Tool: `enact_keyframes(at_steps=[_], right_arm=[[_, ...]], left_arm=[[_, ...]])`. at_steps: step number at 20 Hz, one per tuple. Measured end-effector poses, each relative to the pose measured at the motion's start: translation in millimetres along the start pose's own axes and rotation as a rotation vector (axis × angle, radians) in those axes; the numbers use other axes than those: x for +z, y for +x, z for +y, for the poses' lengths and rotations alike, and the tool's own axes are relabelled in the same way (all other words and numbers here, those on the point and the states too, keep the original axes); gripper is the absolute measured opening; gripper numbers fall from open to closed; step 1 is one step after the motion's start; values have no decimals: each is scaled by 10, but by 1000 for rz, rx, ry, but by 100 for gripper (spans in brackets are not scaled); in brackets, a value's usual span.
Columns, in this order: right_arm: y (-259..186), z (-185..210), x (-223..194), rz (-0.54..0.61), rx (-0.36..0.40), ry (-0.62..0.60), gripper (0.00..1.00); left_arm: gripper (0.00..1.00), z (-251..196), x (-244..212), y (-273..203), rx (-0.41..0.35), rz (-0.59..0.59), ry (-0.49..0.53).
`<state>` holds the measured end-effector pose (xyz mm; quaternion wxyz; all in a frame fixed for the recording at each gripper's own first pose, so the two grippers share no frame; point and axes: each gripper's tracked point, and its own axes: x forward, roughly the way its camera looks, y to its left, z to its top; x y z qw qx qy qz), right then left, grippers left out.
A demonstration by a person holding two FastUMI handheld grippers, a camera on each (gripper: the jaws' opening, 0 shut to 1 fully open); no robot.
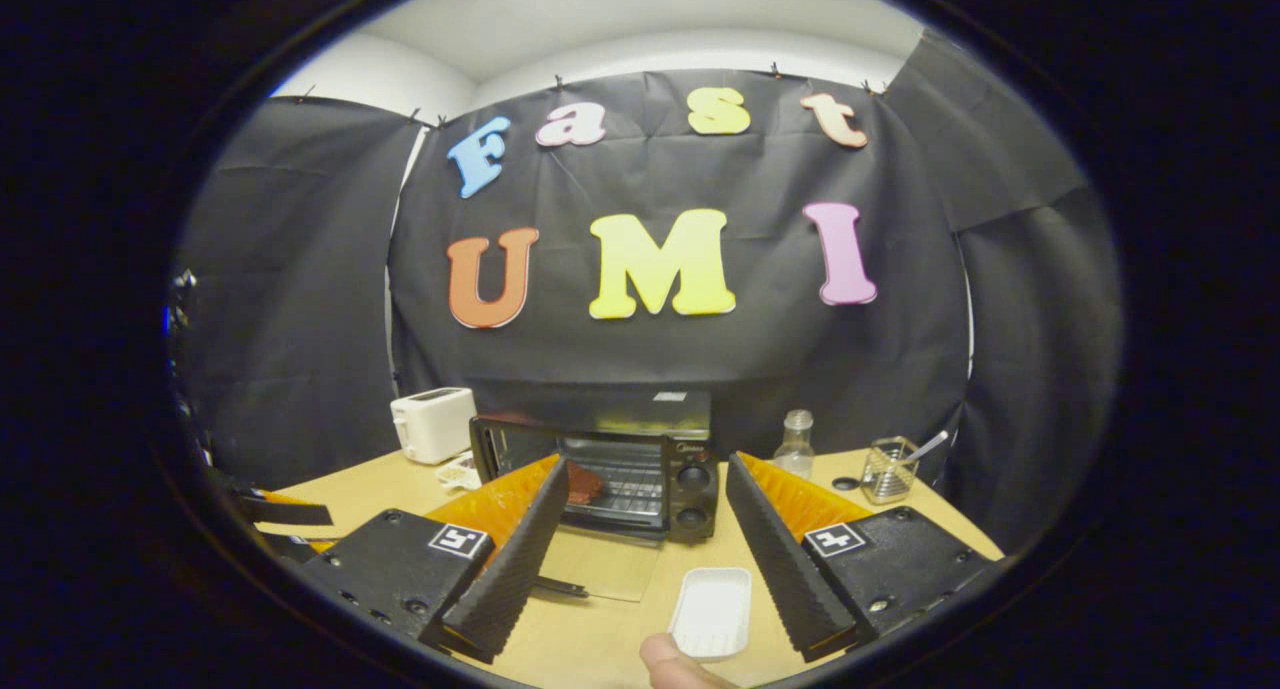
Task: Open the electric oven with the left hand, put the food in, and close the electric oven.
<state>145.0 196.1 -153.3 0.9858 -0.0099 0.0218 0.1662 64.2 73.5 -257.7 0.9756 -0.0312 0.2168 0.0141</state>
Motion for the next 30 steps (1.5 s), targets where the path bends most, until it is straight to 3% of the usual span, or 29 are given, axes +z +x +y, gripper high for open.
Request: enact_keyframes(at_steps=[11, 14, 16, 18, 30], right_arm=[[-506, -921, 553, -62, -100, 30, 96], [-556, -1225, 535, -59, -145, 21, 100], [-582, -1368, 491, -52, -170, 12, 96], [-618, -1471, 461, -45, -181, 19, 100], [-819, -1631, 499, -61, -194, 35, 100]], left_arm=[[96, -703, -663, 772, -147, 244, 25], [96, -743, -813, 927, -138, 294, 36], [96, -778, -832, 1011, -130, 301, 52], [96, -789, -842, 1082, -123, 307, 55], [94, -715, -778, 1197, -89, 333, 85]])
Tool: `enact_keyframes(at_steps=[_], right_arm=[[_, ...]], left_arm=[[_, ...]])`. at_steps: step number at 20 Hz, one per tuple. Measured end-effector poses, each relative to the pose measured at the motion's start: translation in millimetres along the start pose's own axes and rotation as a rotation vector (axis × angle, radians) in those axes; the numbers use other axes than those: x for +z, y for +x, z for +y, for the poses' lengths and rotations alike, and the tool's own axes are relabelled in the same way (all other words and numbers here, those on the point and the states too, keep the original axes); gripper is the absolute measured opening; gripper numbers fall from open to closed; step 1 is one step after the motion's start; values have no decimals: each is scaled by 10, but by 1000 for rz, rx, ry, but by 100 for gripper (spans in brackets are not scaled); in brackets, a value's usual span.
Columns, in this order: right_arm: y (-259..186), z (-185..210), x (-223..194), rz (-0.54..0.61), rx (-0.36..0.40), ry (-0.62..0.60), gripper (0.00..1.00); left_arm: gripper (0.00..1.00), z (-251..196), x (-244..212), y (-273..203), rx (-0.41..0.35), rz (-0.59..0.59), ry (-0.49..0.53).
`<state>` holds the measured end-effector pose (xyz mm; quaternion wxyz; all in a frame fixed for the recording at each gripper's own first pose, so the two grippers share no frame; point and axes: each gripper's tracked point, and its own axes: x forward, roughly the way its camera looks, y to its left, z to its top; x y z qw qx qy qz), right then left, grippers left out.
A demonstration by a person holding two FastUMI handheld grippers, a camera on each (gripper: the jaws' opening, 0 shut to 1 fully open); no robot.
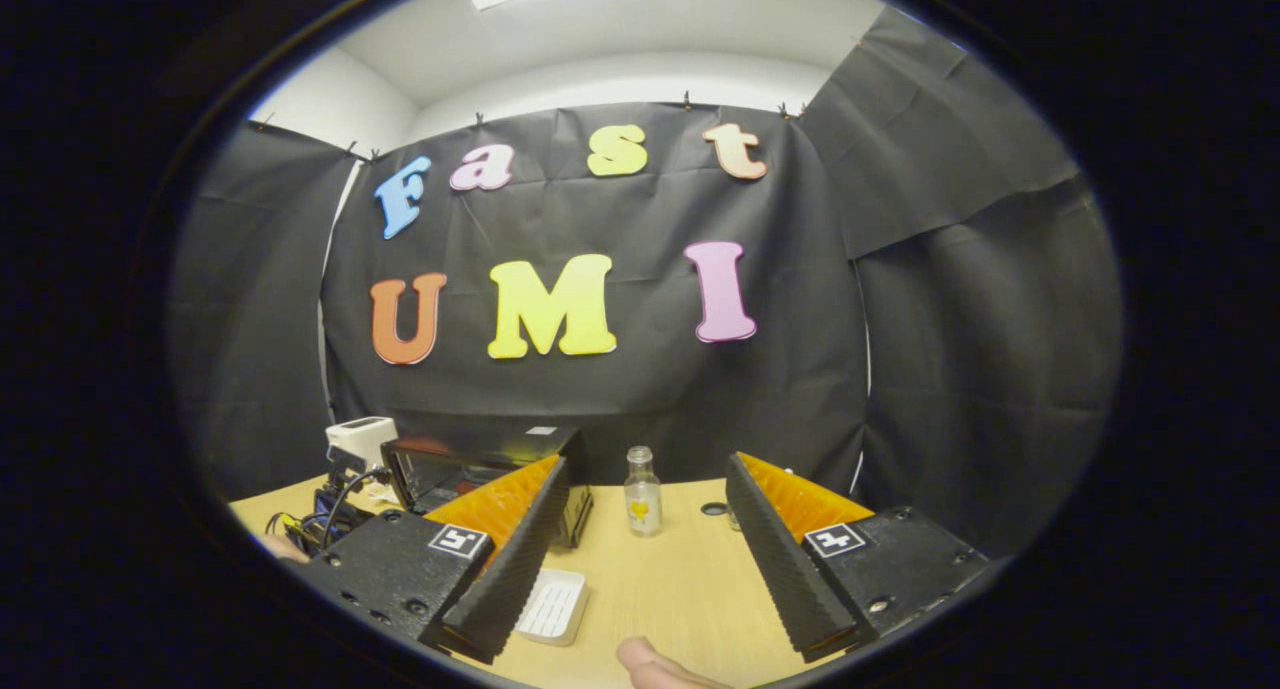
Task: Open the electric oven with the left hand, put the food in, and close the electric oven.
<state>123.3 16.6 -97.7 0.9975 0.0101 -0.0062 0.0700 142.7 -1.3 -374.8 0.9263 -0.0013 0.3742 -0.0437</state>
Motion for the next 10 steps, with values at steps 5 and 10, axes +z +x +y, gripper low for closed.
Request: enact_keyframes(at_steps=[5, 10], right_arm=[[-67, -109, 7, -3, -28, -10, 96], [-61, -140, -53, 13, -47, -10, 96]], left_arm=[[94, -22, 216, -164, 6, -52, -1], [94, 14, 482, -268, 6, -122, 4]])
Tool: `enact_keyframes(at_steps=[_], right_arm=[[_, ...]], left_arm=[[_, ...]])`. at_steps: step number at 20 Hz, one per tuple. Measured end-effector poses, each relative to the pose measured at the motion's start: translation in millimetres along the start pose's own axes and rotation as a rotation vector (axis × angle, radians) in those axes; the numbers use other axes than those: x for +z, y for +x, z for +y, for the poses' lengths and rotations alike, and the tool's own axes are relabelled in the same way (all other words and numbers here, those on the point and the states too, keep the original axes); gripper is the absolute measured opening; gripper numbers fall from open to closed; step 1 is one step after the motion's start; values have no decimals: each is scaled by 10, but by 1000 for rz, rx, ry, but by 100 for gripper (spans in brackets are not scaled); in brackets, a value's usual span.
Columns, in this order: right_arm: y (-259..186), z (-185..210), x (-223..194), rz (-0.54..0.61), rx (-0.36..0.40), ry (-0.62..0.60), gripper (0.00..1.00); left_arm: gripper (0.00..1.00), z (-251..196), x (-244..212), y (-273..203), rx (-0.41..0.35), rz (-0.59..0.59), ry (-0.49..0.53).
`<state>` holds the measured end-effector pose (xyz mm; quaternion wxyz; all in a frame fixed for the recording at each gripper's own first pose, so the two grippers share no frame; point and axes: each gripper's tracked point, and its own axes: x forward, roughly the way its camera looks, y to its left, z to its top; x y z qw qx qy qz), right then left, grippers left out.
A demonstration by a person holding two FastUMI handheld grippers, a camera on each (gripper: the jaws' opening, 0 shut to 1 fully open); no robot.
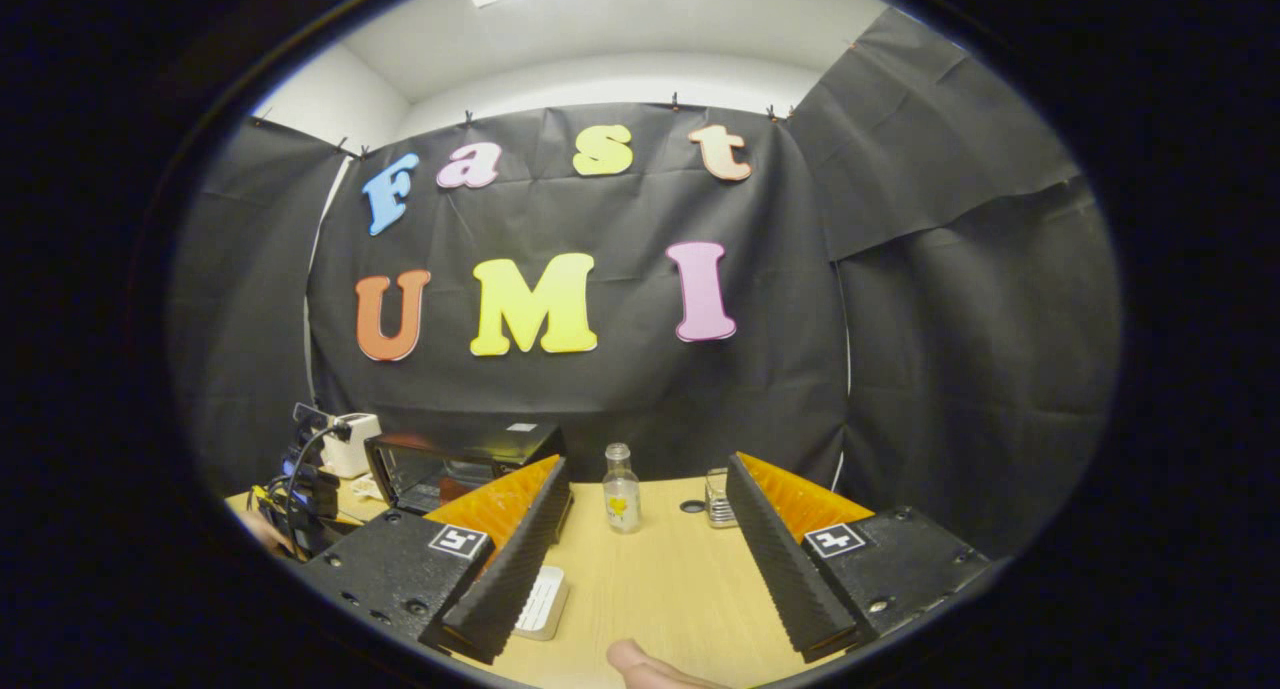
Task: Open the electric oven with the left hand, put the food in, and close the electric oven.
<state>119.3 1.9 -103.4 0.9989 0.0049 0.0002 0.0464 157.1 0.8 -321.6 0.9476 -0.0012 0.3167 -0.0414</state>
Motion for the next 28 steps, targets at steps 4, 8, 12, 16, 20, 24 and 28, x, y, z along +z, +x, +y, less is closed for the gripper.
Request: enact_keyframes(at_steps=[4, 8, 12, 16, 20, 24, 28], right_arm=[[11, 20, -1, 3, -8, -12, 100], [2, -4, -24, 15, -14, -13, 100], [-17, -32, 4, 10, -23, -10, 100], [-41, -14, 6, 16, -25, -6, 100], [-87, -52, 15, 15, -34, -15, 100], [-139, -98, 21, 16, -48, -15, 100], [-191, -71, 41, 21, -46, -18, 100]], left_arm=[[93, 30, 251, -12, -3, -64, -1], [94, 44, 464, -23, -5, -101, 5], [96, 54, 627, 50, 1, -131, 10], [97, 94, 727, 191, 30, -141, 20], [96, 132, 891, 353, 29, -186, -23], [96, 205, 1106, 426, 31, -253, -47], [96, 196, 1253, 227, 26, -323, -90]])
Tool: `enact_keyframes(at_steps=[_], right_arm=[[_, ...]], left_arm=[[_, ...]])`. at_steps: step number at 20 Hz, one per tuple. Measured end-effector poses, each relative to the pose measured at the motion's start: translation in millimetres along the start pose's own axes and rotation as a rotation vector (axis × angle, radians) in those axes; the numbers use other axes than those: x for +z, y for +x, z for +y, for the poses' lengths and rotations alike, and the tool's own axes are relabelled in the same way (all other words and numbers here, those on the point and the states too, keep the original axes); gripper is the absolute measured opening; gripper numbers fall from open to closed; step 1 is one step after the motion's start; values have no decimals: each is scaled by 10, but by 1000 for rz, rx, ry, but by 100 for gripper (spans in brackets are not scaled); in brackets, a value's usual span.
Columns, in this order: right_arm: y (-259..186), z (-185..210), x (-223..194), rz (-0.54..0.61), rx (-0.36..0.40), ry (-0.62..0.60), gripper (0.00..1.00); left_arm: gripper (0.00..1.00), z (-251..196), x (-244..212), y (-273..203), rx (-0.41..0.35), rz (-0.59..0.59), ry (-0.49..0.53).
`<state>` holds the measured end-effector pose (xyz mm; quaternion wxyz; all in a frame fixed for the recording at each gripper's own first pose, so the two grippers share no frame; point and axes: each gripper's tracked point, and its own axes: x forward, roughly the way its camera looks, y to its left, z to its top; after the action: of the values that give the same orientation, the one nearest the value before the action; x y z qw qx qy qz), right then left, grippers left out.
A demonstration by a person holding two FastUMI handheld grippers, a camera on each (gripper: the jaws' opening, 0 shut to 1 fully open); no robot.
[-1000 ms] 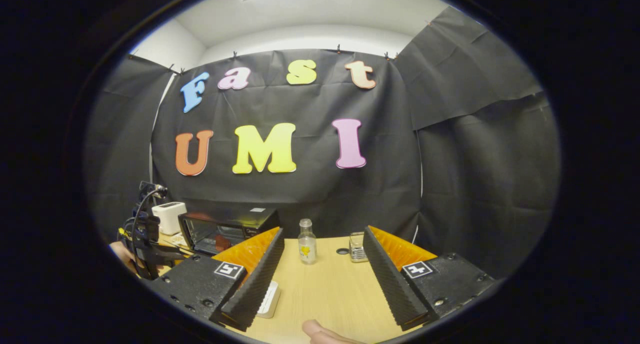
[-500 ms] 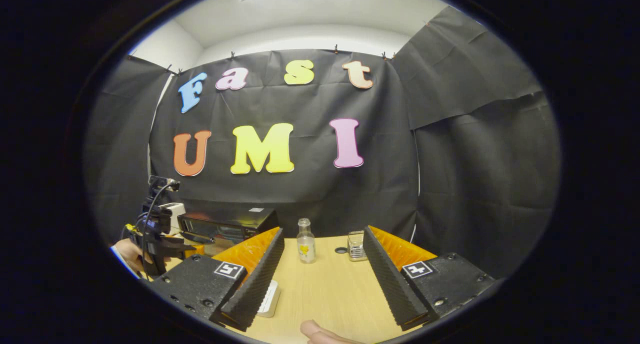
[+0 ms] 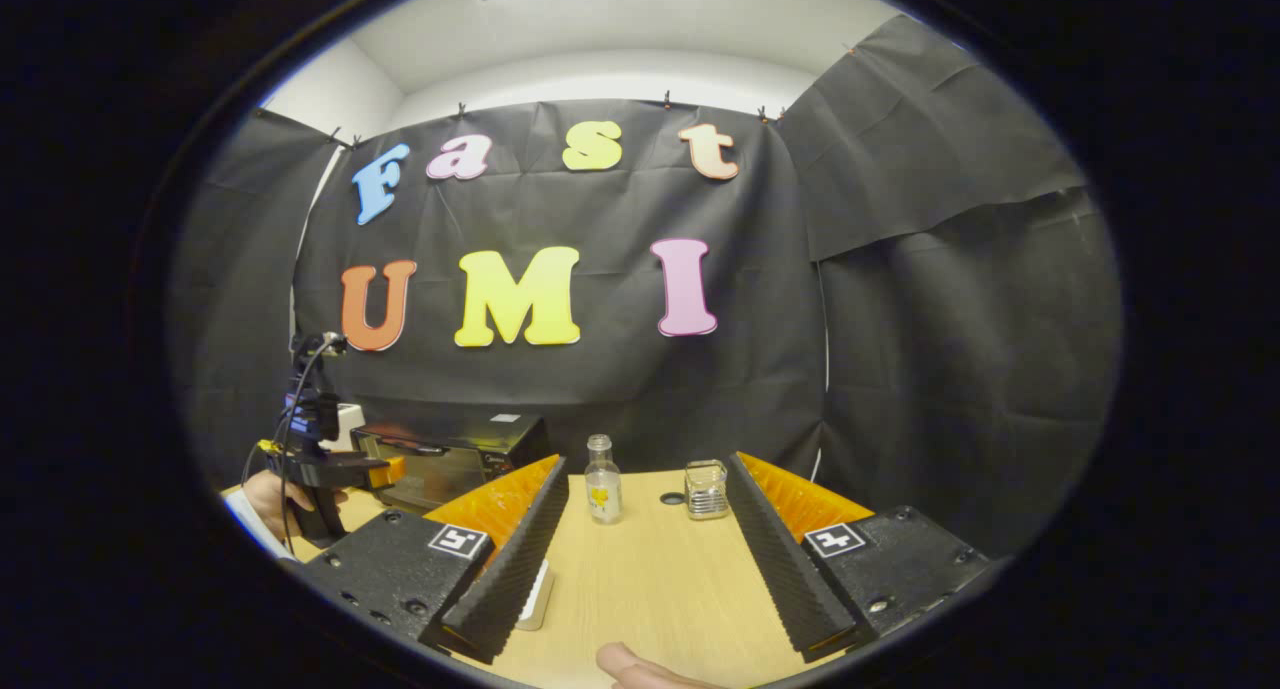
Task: Open the electric oven with the left hand, put the food in, and close the electric oven.
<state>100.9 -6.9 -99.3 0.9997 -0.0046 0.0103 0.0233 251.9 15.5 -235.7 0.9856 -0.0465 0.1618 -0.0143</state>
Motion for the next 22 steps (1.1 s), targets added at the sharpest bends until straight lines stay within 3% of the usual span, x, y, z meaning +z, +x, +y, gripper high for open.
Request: enact_keyframes(at_steps=[7, 11, 13, 15, 16, 22], right_arm=[[-151, 153, 197, -23, 12, -3, 100], [-280, 282, 325, -40, 33, -5, 100], [-333, 372, 371, -47, 45, -9, 96], [-365, 505, 394, -50, 68, -12, 100], [-377, 561, 399, -46, 79, -17, 96], [-479, 780, 452, -50, 114, -18, 100]], left_arm=[[94, 37, 426, -956, 59, -97, 75], [94, -37, 592, -1635, 36, -159, 67], [94, 12, 672, -1964, 49, -191, 67], [94, 94, 764, -2257, 77, -231, 63], [94, 141, 770, -2353, 91, -243, 57], [95, 219, 810, -2710, 113, -270, 67]])
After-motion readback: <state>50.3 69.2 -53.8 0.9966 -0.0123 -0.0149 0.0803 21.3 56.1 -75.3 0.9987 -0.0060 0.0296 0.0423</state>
